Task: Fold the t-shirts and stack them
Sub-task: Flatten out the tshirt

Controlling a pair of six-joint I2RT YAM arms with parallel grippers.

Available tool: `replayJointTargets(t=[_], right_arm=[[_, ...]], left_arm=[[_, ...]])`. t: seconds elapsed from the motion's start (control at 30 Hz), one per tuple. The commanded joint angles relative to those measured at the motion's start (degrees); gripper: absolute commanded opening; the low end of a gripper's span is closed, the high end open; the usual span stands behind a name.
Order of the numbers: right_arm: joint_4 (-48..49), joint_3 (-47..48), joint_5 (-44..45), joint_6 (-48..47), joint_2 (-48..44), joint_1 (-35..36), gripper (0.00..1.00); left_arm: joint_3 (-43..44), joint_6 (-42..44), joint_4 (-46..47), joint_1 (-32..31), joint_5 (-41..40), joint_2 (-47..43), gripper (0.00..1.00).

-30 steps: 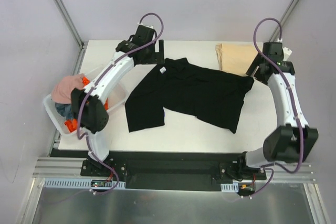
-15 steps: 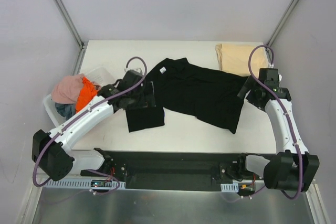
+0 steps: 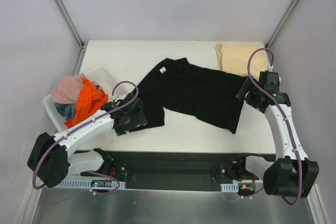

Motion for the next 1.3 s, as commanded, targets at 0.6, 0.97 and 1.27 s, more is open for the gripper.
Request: replayJointTargets(t=[0.6,0.97,1.27], right_arm=[[2.87,-0.14,-4.16,-0.75,1.22,-0.01,0.97],[1.38,-0.05,-3.81,-1.02,0.35,-0.01,0.97],[-9.16,0.39,-3.28,1.09,0.78,-0.01,0.97]], left_arm=[[-5.15,-7.54,5.45,4.37,-5.8,10.59,0.51],[-1.29,-4.38,7.56,4.46,-2.29,19.12,0.0],[0.03,2.2,7.65,4.37,-2.73,14.65,0.0]])
